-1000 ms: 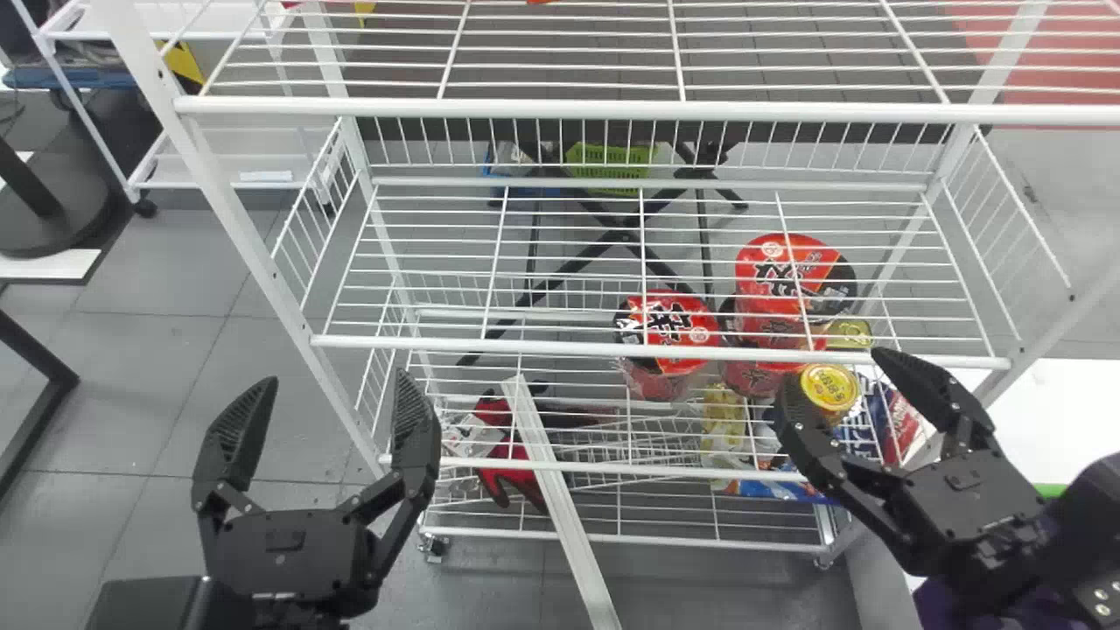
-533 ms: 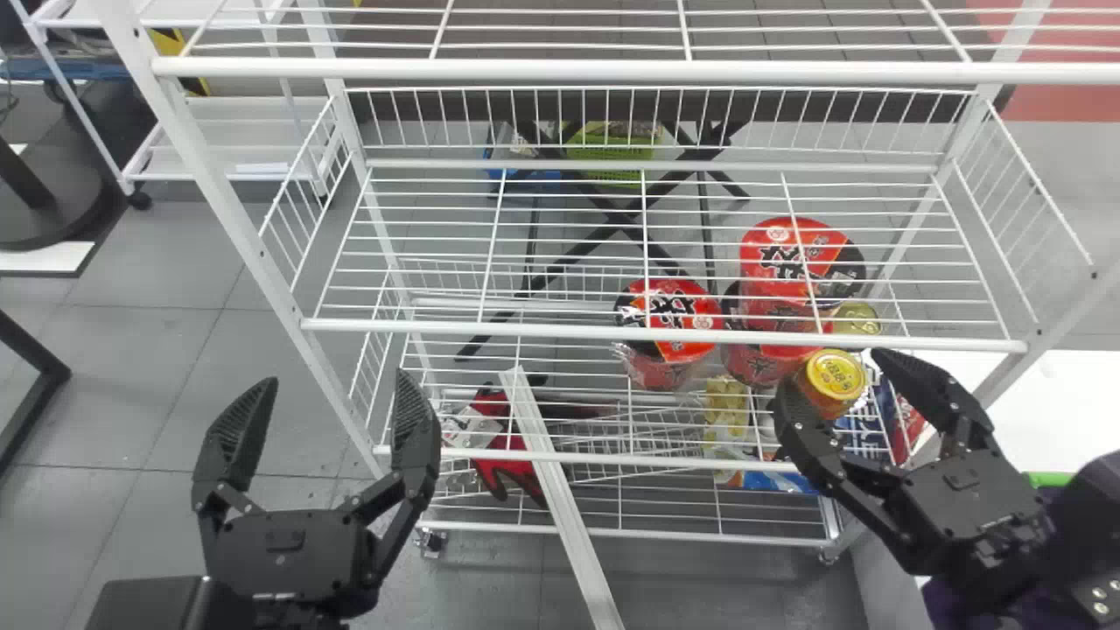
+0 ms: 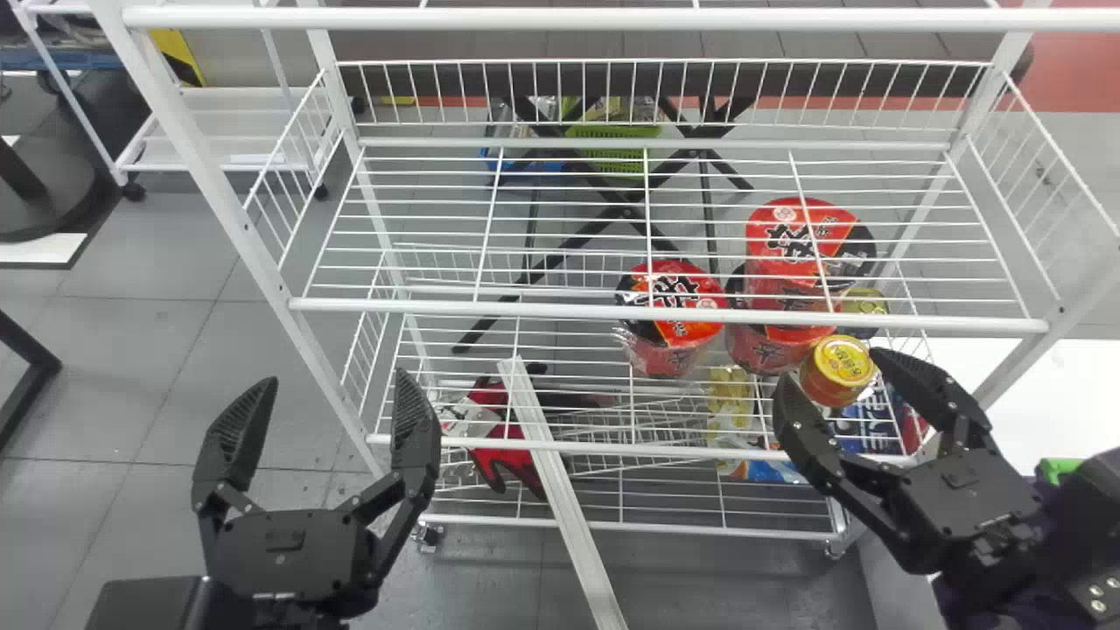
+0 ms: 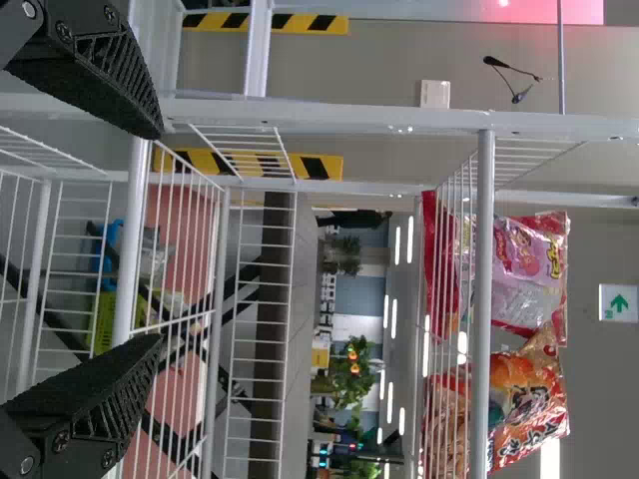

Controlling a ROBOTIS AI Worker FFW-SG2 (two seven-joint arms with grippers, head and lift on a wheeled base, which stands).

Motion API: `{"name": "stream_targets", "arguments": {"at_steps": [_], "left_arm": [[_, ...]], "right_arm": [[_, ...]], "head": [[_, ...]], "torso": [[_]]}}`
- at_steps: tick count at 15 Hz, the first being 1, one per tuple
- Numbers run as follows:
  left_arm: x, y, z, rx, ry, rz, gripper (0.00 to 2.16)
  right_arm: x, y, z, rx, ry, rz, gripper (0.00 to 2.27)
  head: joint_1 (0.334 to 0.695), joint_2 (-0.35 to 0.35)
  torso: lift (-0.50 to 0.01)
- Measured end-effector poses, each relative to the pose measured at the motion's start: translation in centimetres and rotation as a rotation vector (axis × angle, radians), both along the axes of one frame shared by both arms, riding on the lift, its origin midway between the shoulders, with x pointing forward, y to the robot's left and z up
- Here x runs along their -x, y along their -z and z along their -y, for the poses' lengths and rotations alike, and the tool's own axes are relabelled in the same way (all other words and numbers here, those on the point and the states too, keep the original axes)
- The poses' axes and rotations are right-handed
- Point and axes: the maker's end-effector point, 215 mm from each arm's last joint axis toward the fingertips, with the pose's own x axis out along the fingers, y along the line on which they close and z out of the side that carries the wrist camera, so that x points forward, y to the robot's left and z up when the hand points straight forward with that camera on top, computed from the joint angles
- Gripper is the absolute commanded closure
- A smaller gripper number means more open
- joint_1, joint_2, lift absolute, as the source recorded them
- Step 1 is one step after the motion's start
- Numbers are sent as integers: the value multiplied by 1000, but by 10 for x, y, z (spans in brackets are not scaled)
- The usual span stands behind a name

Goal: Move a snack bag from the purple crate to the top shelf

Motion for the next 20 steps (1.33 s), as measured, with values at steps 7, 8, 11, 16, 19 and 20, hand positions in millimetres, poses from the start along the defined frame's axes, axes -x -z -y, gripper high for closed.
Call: {"name": "stream_targets", "arguments": {"at_steps": [7,8,11,16,19,20], "left_arm": [[1,0,0,-1,2,-4,90],[1,0,1,-1,3,-4,90],[2,0,1,-1,3,-4,90],[2,0,1,-2,4,-5,90],[2,1,1,-1,3,-6,90],[2,2,1,-2,2,-7,90]], "right_arm": [[1,-1,-1,1,-1,2,194],[1,-1,-1,1,-1,3,194],[1,-1,-1,1,-3,2,194],[1,-1,-1,-15,0,-4,171],[1,4,1,-28,5,-26,174],[1,5,1,-29,4,-32,178]], "head": [[695,38],[695,38],[695,38],[695,37],[695,34],[695,34]], "torso": [[-428],[-432],[-444],[-451],[-451],[-451]]}}
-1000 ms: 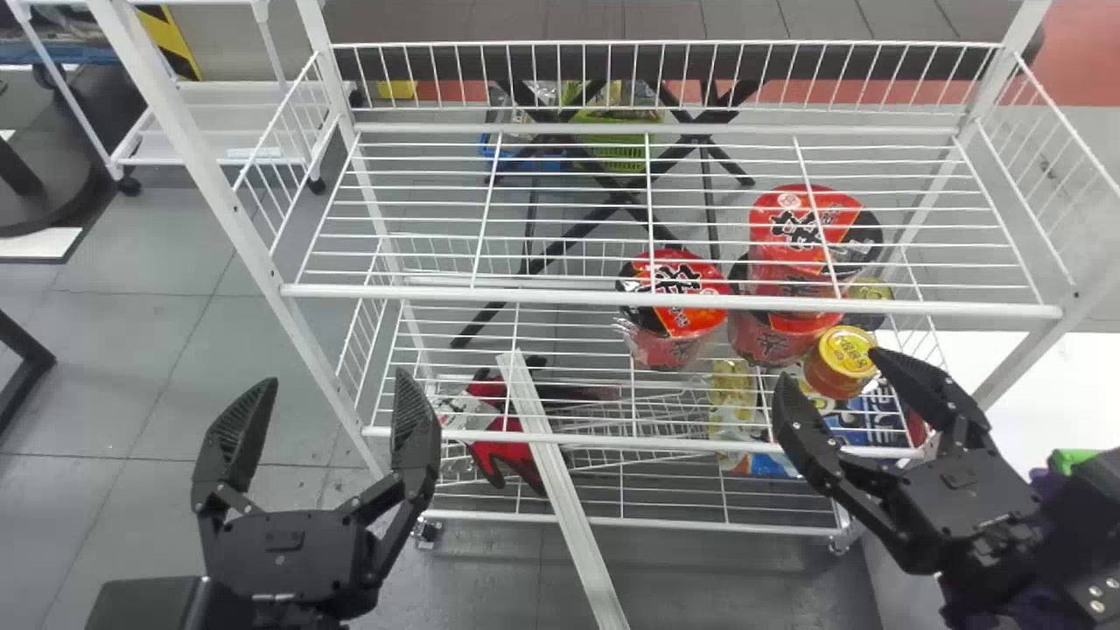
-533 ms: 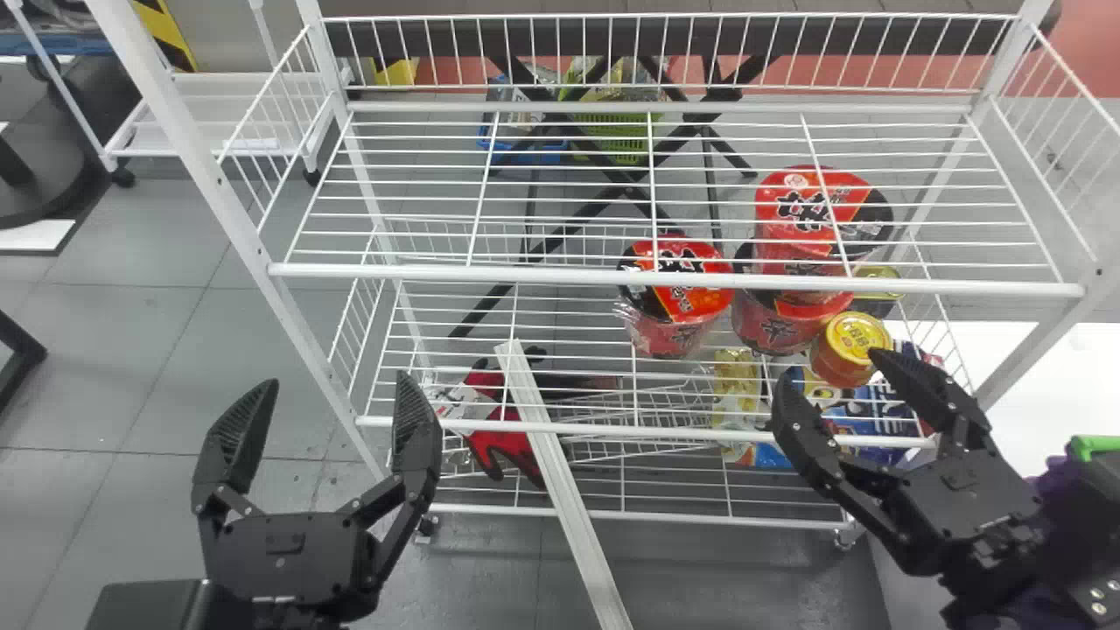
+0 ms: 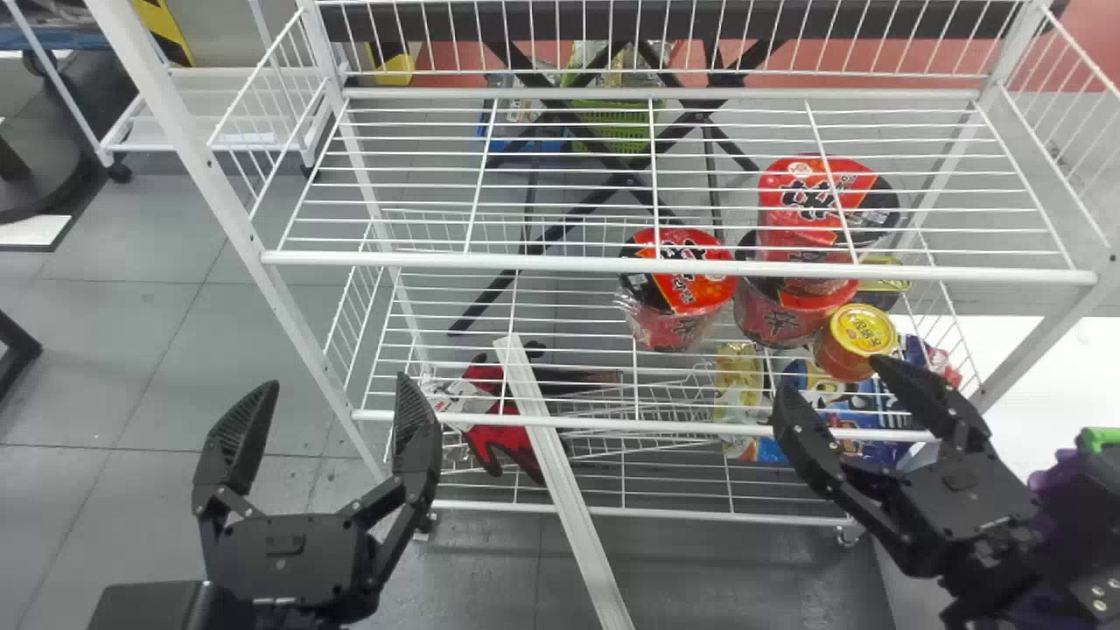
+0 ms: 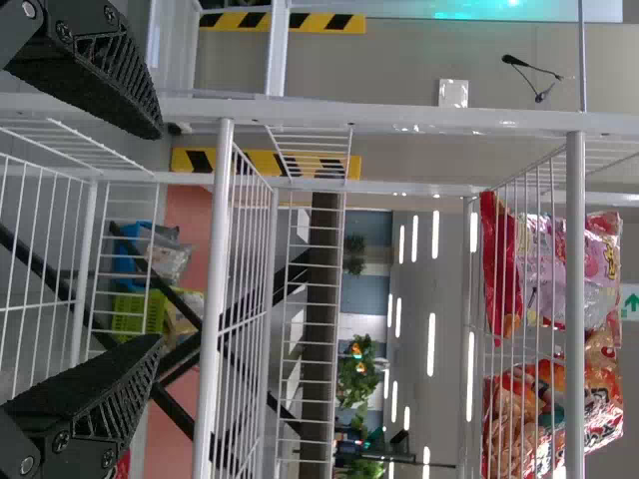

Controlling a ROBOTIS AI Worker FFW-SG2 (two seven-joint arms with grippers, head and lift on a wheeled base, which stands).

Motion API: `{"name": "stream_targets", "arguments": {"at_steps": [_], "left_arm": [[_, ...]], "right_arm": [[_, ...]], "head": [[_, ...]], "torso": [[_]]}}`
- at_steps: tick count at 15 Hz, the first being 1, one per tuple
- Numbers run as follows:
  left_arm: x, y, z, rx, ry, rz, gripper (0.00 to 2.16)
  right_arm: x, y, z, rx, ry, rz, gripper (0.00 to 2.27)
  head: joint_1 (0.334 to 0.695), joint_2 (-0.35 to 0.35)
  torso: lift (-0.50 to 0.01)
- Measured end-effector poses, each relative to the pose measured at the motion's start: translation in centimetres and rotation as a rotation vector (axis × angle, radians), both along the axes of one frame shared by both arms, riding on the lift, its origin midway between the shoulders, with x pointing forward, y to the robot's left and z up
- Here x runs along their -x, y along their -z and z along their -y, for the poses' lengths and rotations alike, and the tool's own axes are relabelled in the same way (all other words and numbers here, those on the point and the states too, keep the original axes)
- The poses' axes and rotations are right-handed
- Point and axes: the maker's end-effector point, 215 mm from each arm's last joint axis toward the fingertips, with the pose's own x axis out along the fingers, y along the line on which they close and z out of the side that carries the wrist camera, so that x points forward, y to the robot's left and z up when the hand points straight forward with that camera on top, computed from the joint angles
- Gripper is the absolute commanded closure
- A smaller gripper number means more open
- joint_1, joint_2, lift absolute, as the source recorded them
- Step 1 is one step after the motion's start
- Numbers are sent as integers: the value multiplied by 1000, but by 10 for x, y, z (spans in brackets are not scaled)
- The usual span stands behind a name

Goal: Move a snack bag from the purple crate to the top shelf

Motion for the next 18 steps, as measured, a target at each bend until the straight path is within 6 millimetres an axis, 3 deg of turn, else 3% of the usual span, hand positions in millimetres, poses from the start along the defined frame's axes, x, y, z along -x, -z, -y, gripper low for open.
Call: {"name": "stream_targets", "arguments": {"at_steps": [5,8,13,18], "left_arm": [[-1,5,-1,-1,-3,-7,90],[-1,11,-2,1,-5,-11,90],[-8,20,-1,13,0,-11,90],[-11,21,0,18,6,-10,90]], "right_arm": [[-1,-13,9,20,64,-26,184],[26,22,48,176,201,-310,188],[66,9,124,298,363,-422,188],[104,4,216,317,572,-502,181]], "head": [[695,31],[695,-30],[695,-167],[695,-339]], "torso": [[-451],[-451],[-451],[-451]]}}
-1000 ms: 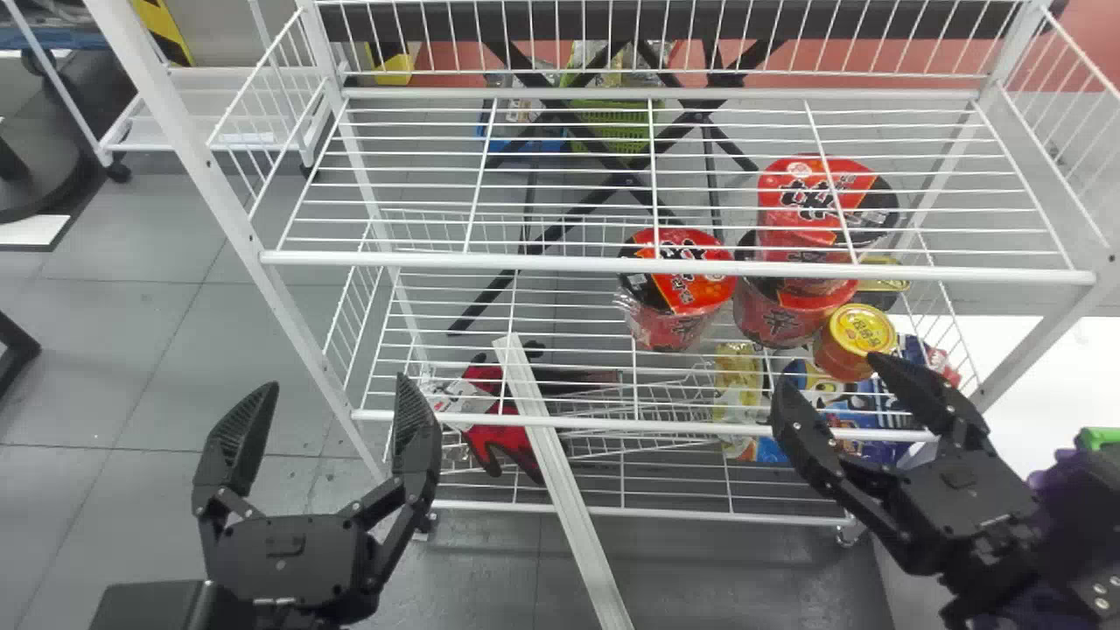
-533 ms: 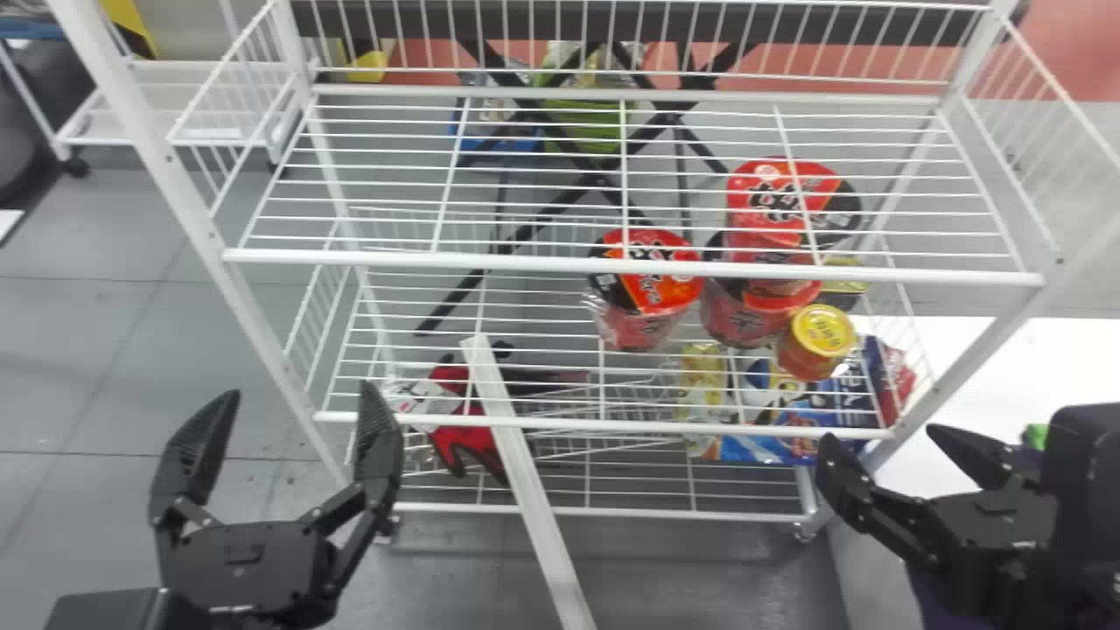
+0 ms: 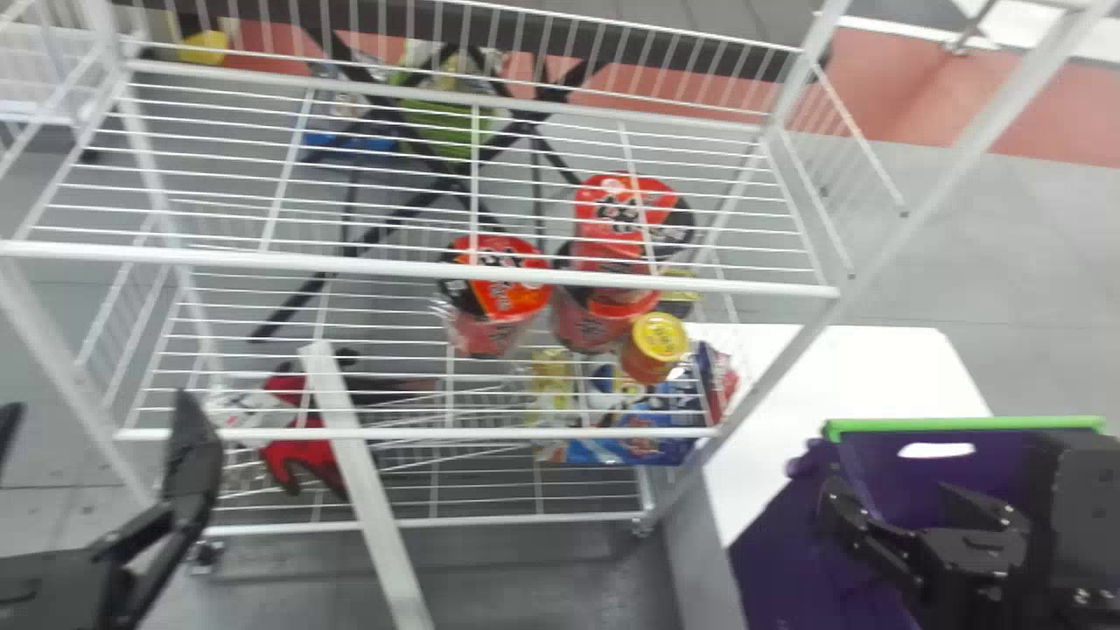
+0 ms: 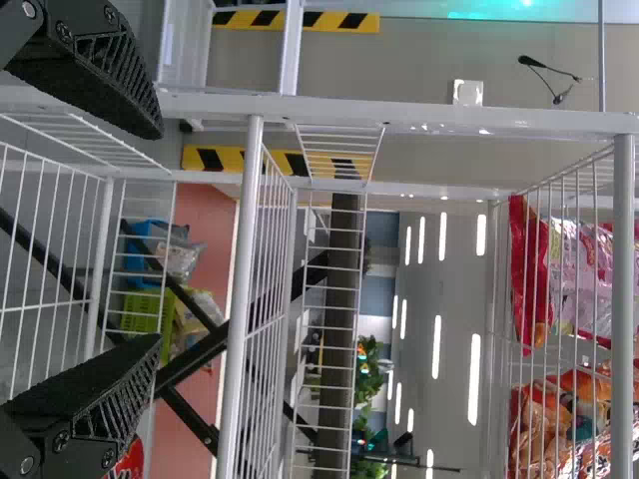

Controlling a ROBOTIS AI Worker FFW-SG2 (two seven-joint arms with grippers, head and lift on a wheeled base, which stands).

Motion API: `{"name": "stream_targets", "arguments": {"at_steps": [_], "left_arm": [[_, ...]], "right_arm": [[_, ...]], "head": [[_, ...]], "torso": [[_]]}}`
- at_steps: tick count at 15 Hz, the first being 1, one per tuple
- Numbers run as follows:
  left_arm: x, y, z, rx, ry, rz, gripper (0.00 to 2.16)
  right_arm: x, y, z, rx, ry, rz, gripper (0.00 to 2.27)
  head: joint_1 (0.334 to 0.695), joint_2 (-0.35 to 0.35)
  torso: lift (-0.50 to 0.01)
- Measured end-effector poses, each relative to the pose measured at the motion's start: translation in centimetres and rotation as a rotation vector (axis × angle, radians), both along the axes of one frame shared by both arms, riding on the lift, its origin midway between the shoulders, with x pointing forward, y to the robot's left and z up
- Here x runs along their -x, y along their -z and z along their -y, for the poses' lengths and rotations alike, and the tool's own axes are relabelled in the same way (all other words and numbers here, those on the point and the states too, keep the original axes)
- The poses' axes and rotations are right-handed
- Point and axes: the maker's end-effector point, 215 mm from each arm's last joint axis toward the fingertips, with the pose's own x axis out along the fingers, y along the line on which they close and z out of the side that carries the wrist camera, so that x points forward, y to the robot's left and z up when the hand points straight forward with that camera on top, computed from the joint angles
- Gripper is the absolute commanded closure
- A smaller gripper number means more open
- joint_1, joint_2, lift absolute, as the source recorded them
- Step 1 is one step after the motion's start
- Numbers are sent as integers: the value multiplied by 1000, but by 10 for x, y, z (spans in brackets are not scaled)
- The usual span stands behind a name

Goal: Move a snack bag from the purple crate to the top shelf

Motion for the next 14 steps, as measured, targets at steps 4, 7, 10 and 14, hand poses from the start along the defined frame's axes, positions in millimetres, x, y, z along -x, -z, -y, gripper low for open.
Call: {"name": "stream_targets", "arguments": {"at_steps": [4,7,10,14], "left_arm": [[2,1,0,-3,6,-1,90],[7,-4,-1,-1,7,12,90],[8,-4,1,0,15,14,90],[6,5,2,-7,15,-10,90]], "right_arm": [[41,8,70,-1,149,-106,181],[88,33,115,-121,260,-217,181],[127,53,153,-327,368,-227,181],[140,74,196,-421,301,-269,181]], "head": [[695,-350],[695,-350],[695,-350],[695,-350]], "torso": [[-451],[-451],[-451],[-451]]}}
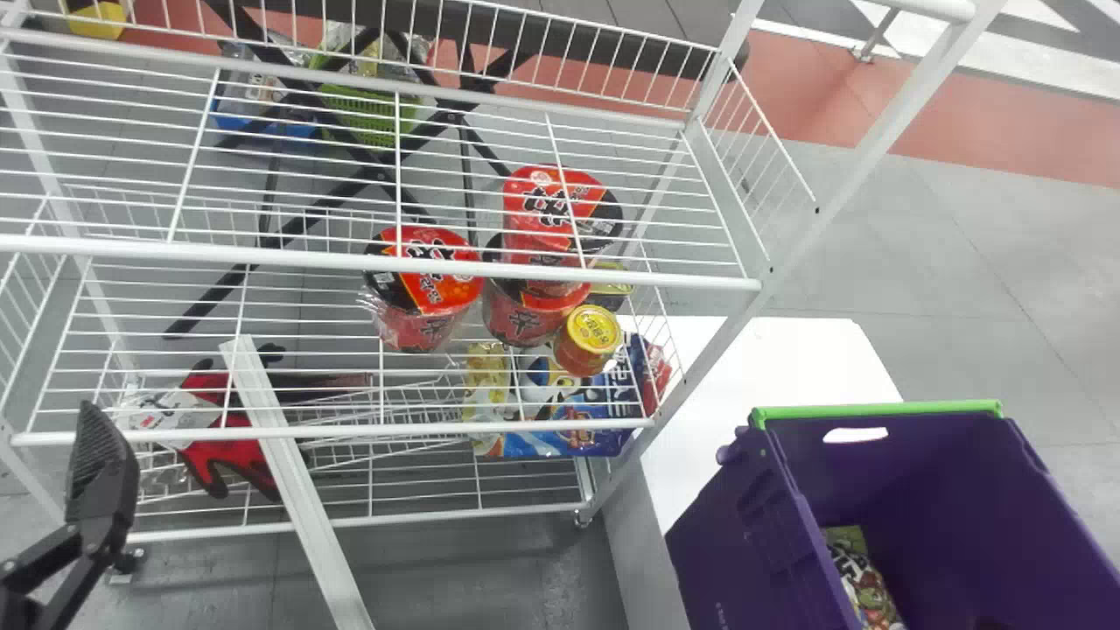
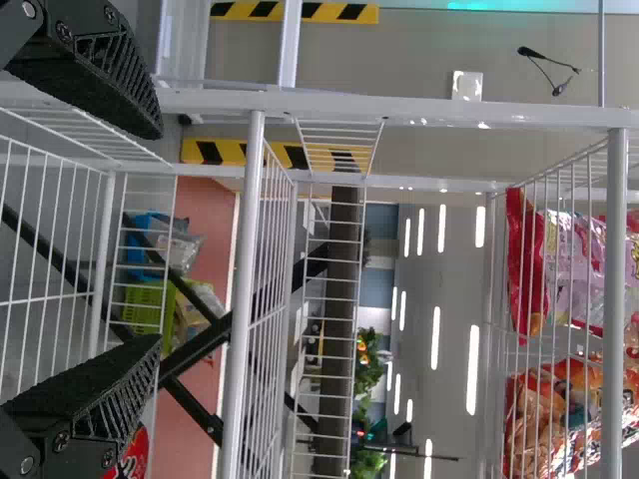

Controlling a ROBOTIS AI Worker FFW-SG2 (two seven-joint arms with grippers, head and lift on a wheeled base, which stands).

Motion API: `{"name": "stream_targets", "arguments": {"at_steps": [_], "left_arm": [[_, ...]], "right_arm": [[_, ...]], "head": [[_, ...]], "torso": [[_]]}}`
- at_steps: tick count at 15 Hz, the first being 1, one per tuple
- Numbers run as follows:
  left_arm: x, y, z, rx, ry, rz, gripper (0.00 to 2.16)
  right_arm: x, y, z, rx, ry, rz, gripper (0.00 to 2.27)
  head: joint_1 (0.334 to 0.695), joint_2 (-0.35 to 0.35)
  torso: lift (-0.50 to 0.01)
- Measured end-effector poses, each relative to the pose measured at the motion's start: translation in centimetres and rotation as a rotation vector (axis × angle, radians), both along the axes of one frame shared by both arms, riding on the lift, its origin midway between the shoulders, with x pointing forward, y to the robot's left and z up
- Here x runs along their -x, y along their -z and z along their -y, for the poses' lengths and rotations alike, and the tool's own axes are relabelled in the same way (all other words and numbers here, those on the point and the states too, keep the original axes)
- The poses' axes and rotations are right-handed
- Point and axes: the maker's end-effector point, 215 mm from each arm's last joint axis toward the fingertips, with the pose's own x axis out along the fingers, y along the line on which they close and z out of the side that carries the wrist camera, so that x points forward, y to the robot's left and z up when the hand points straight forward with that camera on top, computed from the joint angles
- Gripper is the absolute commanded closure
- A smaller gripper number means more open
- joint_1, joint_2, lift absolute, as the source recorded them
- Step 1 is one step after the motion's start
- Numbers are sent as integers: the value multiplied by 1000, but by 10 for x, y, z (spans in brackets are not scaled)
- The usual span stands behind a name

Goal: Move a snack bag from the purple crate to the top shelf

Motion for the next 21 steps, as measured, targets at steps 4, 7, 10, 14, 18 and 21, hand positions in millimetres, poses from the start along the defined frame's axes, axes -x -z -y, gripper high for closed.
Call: {"name": "stream_targets", "arguments": {"at_steps": [4,7,10,14,18,21], "left_arm": [[-2,15,-7,-8,-16,-33,90],[-6,21,-9,-5,-19,-40,90],[-7,24,-11,-5,-27,-42,90],[-8,26,-17,-9,-31,-43,90],[-12,28,-19,-3,-25,-42,90],[-13,28,-21,-1,-22,-39,90]], "right_arm": [[-13,28,8,-56,-297,-14,181],[3,69,-20,-153,-466,-127,181],[42,111,-21,-206,-501,-311,184],[99,154,-13,-248,-522,-500,218],[126,173,-24,-292,-516,-564,215],[137,189,-42,-331,-538,-584,215]], "head": [[695,-350],[695,-350],[695,-350],[695,-350],[695,-350],[695,-350]], "torso": [[-451],[-451],[-451],[-451],[-451],[-451]]}}
